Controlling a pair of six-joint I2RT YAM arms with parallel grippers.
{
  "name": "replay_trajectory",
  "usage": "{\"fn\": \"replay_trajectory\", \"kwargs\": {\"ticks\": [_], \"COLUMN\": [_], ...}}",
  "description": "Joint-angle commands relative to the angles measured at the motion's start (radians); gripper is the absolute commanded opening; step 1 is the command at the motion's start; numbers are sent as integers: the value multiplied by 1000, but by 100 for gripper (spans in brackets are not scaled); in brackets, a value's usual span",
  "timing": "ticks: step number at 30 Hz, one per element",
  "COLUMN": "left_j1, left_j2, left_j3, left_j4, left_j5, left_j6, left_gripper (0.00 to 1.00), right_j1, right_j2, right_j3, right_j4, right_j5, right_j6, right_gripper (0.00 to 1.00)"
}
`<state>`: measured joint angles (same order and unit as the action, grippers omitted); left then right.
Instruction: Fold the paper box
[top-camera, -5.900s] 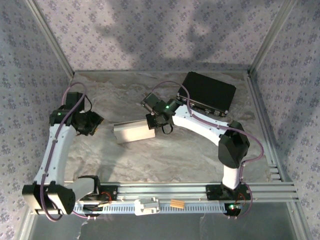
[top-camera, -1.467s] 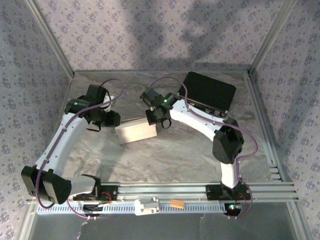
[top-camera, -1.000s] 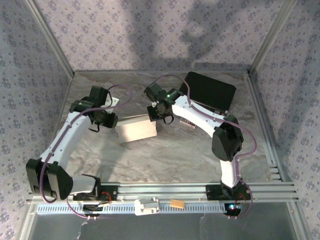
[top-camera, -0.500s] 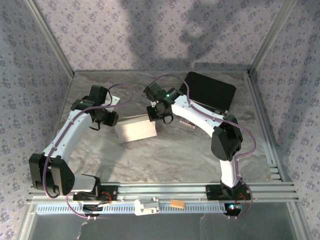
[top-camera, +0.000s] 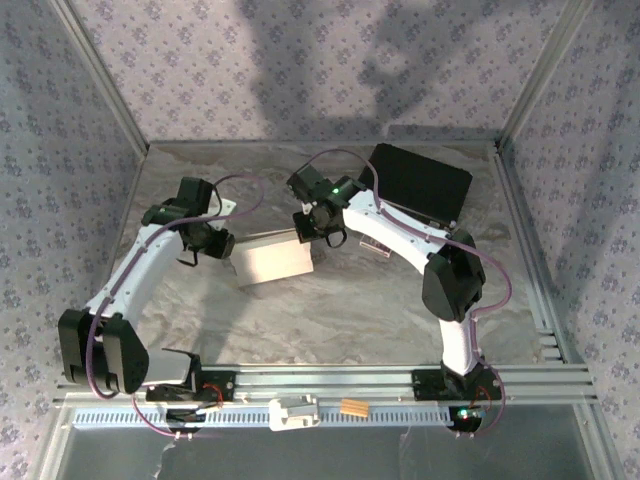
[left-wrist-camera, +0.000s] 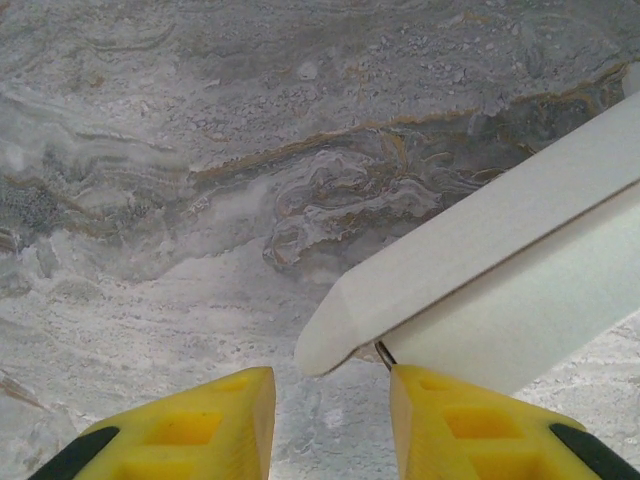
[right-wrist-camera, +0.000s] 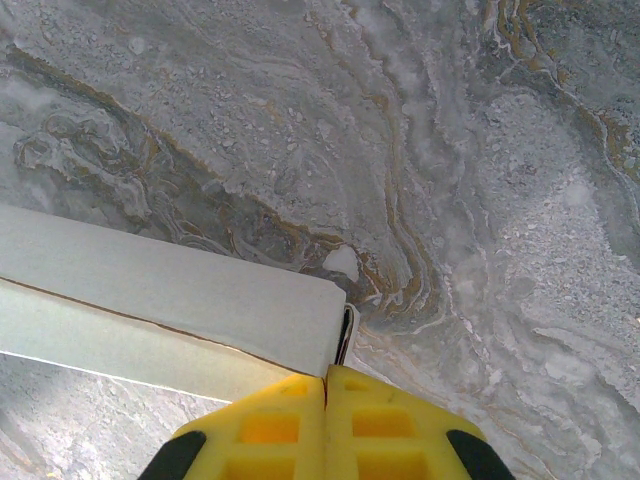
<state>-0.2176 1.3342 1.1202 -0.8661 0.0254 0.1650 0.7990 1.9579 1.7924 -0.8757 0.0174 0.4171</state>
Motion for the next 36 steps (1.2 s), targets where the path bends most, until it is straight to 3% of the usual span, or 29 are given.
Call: {"fn": "replay_trajectory", "kwargs": {"ticks": [1, 18, 28, 36], "left_j1": [1, 1, 0, 1], "left_j2": [32, 72, 77, 18], "left_j3": [63, 88, 70, 23], "left_j4": [20, 41, 56, 61], "left_j5": [15, 11, -33, 16], "left_j6": [15, 20, 20, 44], "left_gripper": [34, 27, 37, 35], "right_j1": [3, 3, 5, 2], "right_j2": [26, 30, 30, 32], "right_j3": [-6, 1, -2, -2], "right_j4": [-59, -62, -60, -59], "right_j5": [-11, -16, -16, -17], "right_j6": [-14, -12, -10, -13], "right_gripper": [0, 0, 0, 0]}}
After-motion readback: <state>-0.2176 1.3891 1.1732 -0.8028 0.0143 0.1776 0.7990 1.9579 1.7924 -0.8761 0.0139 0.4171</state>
